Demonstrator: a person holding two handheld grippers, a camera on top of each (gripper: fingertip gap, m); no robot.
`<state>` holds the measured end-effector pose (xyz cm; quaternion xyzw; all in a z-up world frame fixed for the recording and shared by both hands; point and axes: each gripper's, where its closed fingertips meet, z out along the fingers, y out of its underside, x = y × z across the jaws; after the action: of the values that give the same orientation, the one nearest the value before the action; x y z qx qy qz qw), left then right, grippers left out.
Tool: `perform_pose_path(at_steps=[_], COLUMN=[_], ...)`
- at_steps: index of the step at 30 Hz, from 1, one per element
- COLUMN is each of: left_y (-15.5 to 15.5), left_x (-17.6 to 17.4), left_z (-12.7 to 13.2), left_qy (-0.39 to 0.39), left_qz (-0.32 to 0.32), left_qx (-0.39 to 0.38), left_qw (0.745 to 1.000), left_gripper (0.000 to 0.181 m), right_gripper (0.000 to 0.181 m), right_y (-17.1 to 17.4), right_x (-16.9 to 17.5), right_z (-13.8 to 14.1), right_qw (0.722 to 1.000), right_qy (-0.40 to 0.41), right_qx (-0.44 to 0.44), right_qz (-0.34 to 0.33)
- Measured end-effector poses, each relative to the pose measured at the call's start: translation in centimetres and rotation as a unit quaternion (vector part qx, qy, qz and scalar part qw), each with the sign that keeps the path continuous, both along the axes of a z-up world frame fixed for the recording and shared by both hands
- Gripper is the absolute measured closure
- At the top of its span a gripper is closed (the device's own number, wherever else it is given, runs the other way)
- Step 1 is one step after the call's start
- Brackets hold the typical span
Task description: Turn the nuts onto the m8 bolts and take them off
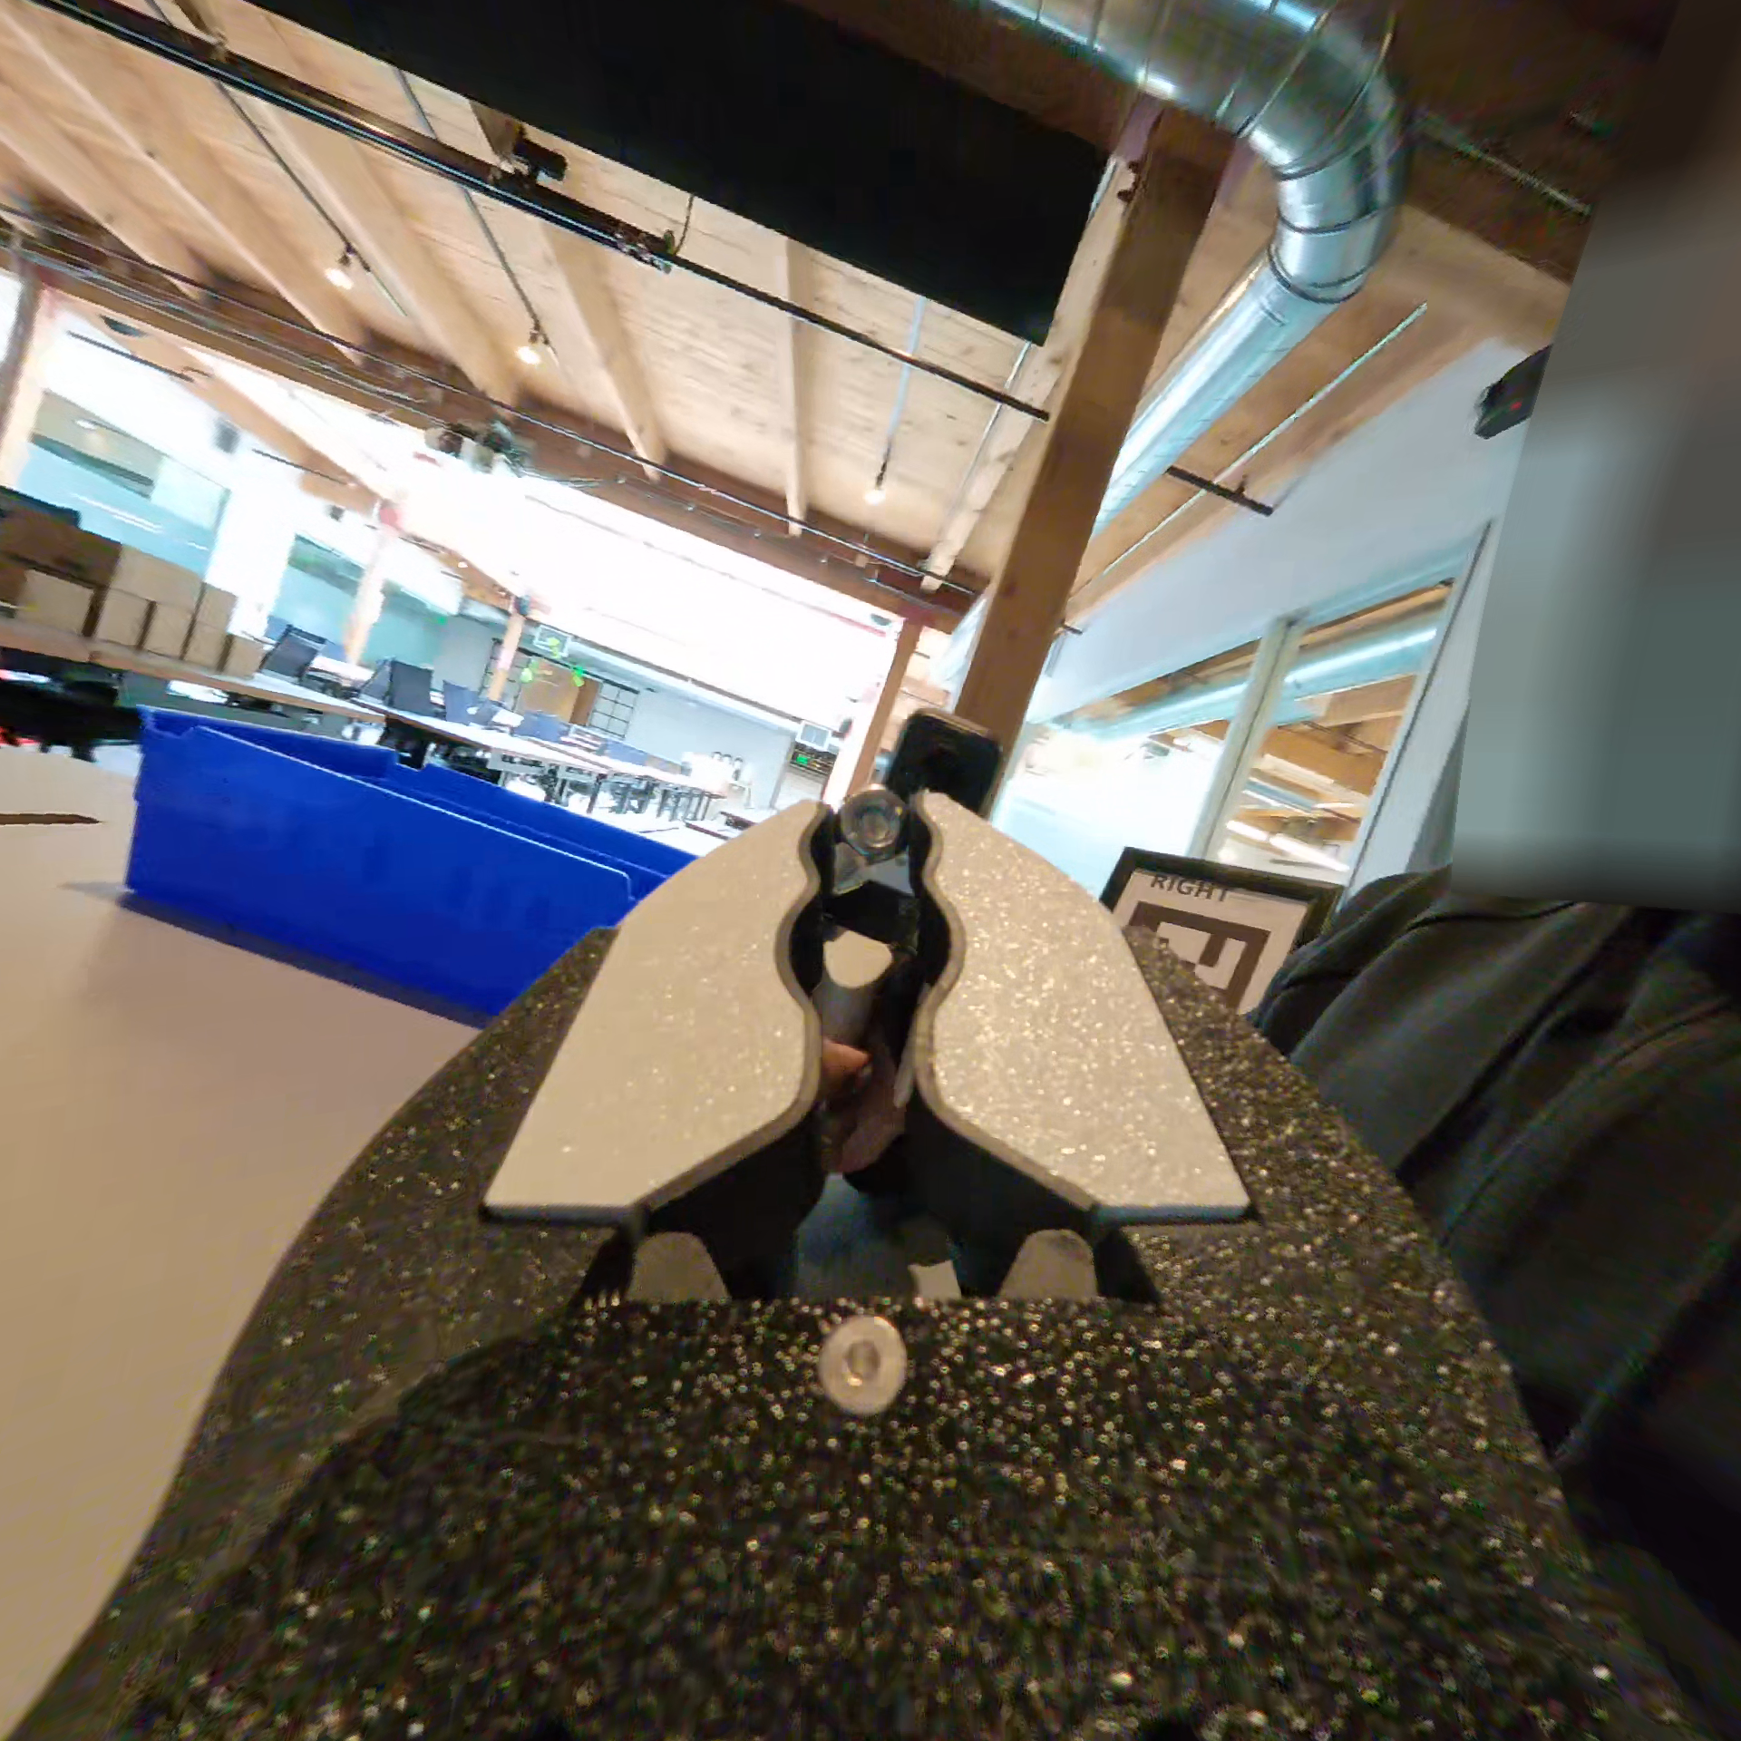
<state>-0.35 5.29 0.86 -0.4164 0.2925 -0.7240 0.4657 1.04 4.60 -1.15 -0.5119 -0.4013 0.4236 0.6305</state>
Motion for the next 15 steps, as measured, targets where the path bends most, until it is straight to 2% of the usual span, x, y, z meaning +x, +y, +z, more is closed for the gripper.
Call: perform_pose_path(at_steps=[4,15], left_y=[-1.3,-1.7], left_x=[0.6,0.9], left_z=[-0.2,-0.4], left_qy=[0.014,0.02], left_qz=[-0.016,-0.027], left_qx=[0.031,0.034], left_qw=[0.999,0.999], left_gripper=[0.167,0.167], right_gripper=[0.145,0.153], right_y=[-0.5,-1.1], right_x=[-0.3,-0.4], right_z=[0.4,0.4], right_qw=[0.999,1.0], right_qy=[0.025,0.018], right_qx=[-0.015,0.01], right_qz=[0.022,0.021])
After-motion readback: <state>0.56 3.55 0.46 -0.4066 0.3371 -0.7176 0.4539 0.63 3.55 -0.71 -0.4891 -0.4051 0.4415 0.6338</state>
